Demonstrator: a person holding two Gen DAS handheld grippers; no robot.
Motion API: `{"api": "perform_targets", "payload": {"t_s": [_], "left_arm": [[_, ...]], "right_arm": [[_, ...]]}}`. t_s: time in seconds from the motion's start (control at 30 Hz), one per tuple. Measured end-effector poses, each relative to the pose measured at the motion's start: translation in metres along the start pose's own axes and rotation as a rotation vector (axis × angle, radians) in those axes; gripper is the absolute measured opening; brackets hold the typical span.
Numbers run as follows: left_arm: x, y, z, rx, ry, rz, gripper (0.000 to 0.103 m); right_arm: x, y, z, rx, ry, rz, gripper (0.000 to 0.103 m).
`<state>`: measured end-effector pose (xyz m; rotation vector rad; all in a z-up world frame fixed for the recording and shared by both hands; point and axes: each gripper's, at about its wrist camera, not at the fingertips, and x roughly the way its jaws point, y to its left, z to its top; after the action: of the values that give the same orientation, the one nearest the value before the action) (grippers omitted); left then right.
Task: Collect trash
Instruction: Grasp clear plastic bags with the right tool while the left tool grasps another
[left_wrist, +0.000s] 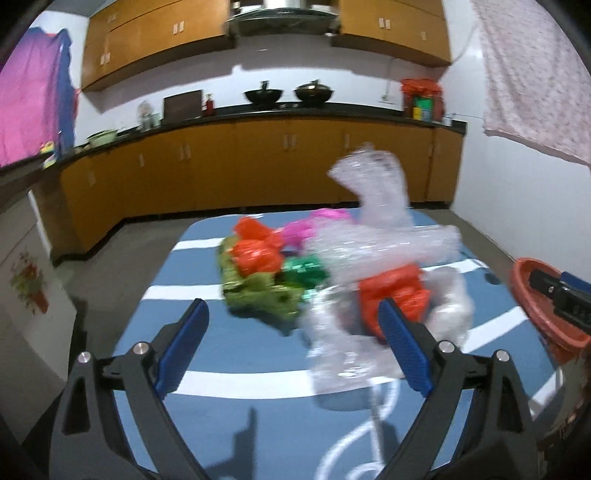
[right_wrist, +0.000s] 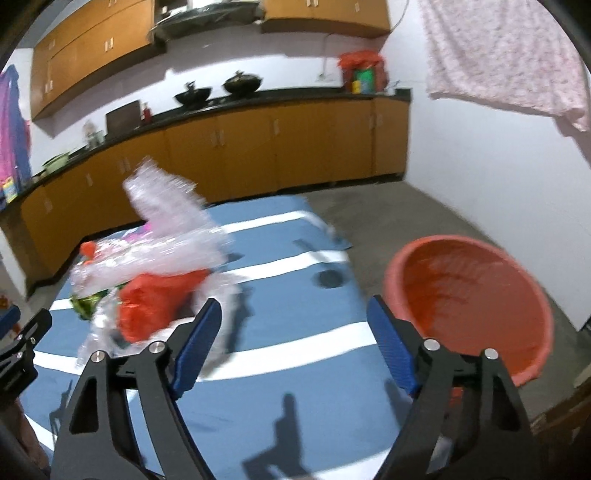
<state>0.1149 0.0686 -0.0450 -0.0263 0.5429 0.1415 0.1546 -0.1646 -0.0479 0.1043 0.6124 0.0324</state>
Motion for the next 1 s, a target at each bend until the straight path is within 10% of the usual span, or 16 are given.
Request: {"api": "perform_targets", "payload": {"t_s": [1.0], "left_arm": [[0.068,-0.006,-0.010,-0.054,0.179,-0.095,0.084]], "right_arm": [[0.082,0.058,-0.020,0.007,0.251,0.142,0.049]]}}
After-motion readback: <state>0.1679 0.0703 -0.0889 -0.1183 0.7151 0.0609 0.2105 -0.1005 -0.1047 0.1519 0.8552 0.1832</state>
